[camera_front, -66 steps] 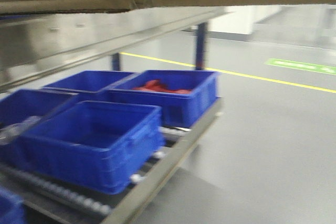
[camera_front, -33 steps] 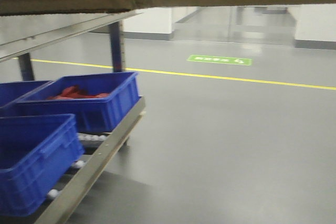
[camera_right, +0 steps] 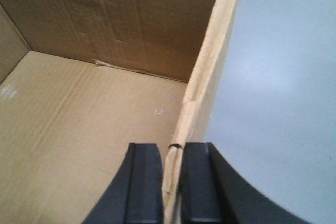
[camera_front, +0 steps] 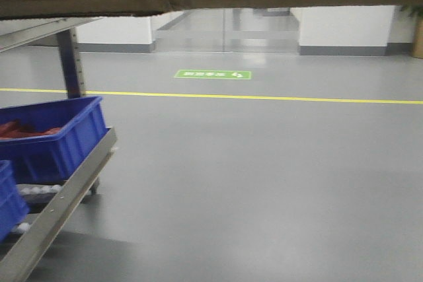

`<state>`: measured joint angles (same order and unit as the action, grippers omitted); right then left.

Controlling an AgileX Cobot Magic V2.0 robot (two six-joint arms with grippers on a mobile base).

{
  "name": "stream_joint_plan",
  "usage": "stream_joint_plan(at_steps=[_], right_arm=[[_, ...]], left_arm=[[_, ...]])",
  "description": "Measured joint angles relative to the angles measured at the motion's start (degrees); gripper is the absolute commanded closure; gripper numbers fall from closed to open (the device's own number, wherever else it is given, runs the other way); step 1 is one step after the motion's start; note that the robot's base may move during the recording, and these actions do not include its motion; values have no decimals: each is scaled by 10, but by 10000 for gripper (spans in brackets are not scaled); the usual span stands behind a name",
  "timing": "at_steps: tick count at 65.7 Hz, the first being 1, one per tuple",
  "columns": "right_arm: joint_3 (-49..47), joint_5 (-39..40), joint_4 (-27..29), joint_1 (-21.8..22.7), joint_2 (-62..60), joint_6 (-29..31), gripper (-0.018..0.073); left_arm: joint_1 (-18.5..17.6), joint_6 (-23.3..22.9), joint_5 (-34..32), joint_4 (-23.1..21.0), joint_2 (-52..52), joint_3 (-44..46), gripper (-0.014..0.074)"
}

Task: Grab carton from right shelf to conveyor
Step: 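Hold the carton with both grippers while the base turns away from the shelf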

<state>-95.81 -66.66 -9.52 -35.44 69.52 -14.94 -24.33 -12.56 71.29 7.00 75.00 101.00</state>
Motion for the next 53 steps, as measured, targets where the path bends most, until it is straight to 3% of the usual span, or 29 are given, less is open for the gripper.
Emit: stream_joint_plan(at_steps=[53], right_arm=[[0,0,0,0,-1,0,631]], left_arm=[[-1,0,0,0,0,0,610]])
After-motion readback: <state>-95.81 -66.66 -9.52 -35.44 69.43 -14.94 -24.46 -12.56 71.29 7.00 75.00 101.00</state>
